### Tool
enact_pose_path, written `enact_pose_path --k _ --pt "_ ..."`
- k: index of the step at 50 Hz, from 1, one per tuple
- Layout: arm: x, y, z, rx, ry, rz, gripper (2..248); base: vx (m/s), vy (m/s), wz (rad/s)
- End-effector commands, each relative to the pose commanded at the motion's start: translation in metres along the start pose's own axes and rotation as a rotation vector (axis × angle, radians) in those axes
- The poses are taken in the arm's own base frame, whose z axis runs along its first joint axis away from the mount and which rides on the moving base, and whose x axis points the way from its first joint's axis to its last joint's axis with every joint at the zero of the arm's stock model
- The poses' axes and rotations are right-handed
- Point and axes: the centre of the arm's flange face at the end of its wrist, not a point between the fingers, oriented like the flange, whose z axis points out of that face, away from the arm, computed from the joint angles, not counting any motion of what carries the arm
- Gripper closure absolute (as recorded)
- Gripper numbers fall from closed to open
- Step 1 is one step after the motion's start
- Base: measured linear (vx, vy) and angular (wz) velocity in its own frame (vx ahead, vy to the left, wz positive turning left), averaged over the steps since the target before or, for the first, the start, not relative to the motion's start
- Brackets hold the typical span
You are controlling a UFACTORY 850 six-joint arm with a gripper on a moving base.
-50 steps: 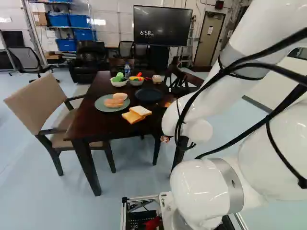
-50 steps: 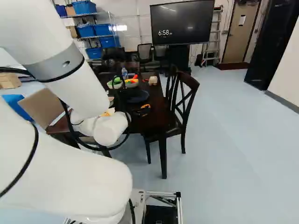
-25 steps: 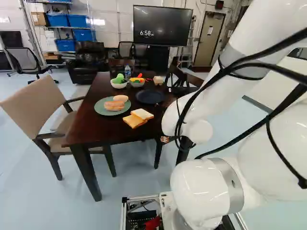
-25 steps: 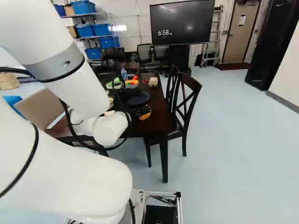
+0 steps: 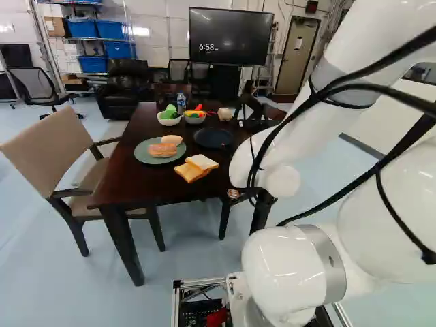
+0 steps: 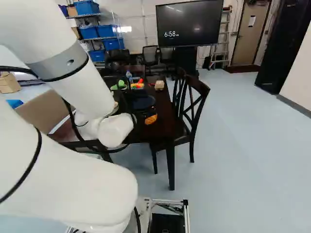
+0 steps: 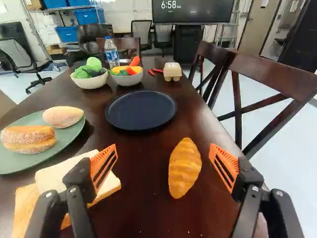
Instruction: Move the croissant to the empty plate
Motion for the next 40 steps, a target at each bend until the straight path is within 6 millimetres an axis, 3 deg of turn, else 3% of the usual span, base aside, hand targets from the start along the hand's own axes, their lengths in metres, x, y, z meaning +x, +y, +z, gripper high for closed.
enact_pose_path --k 40 --pt "0.04 0.034 0.044 -0.103 -0.155 0.057 3 0.0 0.0 0.0"
